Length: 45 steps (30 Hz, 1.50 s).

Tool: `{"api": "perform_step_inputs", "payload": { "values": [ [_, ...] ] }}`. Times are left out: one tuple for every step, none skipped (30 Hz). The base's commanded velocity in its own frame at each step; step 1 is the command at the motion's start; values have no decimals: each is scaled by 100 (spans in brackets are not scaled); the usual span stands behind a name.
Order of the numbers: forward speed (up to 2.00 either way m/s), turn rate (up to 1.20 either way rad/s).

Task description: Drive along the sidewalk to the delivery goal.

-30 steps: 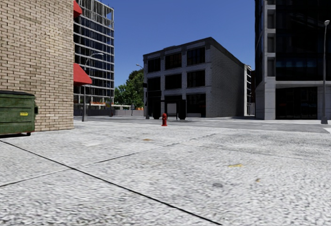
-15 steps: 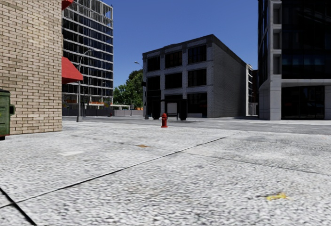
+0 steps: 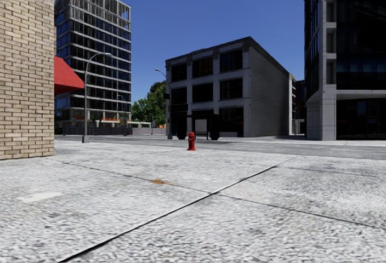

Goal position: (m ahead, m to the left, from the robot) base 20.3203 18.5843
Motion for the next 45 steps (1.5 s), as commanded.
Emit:
{"api": "perform_step_inputs", "payload": {
  "values": [
    [200, 0],
    [200, 0],
    [200, 0],
    [200, 0],
    [200, 0],
    [200, 0],
    [200, 0],
    [200, 0],
    [200, 0],
    [200, 0],
    [200, 5],
    [200, 14],
    [200, 19],
    [200, 23],
    [200, 23],
    [200, 29],
    [200, 32],
    [200, 35],
    [200, 35],
    [200, 37],
    [200, 39],
    [200, 39],
    [200, 39],
    [200, 39],
    [200, 39],
    [200, 40],
    [200, 43],
    [200, 46],
    [200, 46],
    [200, 46],
    [200, 47],
    [200, 47],
    [200, 47],
    [200, 47],
    [200, 47],
    [200, 47],
    [200, 47],
    [200, 47],
    [200, 47],
    [200, 47],
    [200, 47],
    [200, 47],
    [200, 47],
    [200, 47],
    [200, 47]
  ]
}}
